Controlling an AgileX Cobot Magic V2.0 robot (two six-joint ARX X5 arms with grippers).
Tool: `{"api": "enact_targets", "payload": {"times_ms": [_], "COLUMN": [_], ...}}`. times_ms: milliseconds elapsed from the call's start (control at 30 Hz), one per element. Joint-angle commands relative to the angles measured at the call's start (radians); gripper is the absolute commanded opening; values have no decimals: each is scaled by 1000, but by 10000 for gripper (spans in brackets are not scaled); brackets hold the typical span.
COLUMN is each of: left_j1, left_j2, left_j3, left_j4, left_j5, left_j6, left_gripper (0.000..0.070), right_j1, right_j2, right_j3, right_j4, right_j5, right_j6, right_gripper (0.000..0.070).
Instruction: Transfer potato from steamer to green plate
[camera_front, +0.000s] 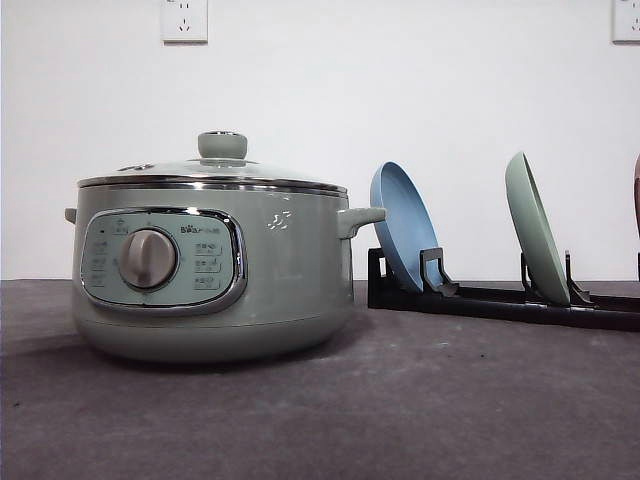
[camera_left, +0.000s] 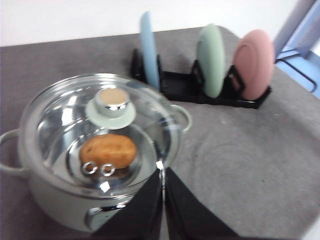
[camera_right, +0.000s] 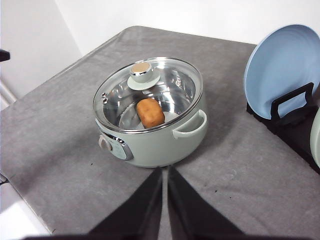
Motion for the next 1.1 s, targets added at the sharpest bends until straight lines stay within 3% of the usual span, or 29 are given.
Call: {"api": "enact_targets", "payload": {"times_ms": [0,100,200,400,500,567,900,1067], "left_j1": [-7,-10,-11,-11,-11,-11,-11,-11], "left_j2": [0,1,3,3,4,4,6,6], "left_j3": [18,18,18,18,18,18,18,18], "left_j4": [15,15,16,23,22,22,19,18], "left_j5": [14,14,14,14,14,14,14,14], "left_j6": [23,27,26,26,26,26,23,23], "left_gripper": [1,12,111,527,644,642,636,636], "right_j1": [3,3,3,3,3,3,3,3], "right_j2": [4,4,4,4,4,4,4,34], "right_j3": [23,23,23,23,23,23,23,23], "right_j4": [5,2,2,2,2,2,2,2], "right_j5": [-3,-3,-2,-2,-2,-2,-3,1], "right_j6": [-11,-11,-11,-11,-11,-11,-1,95], "right_gripper": [5,6,37,469,608,647,645,639]}}
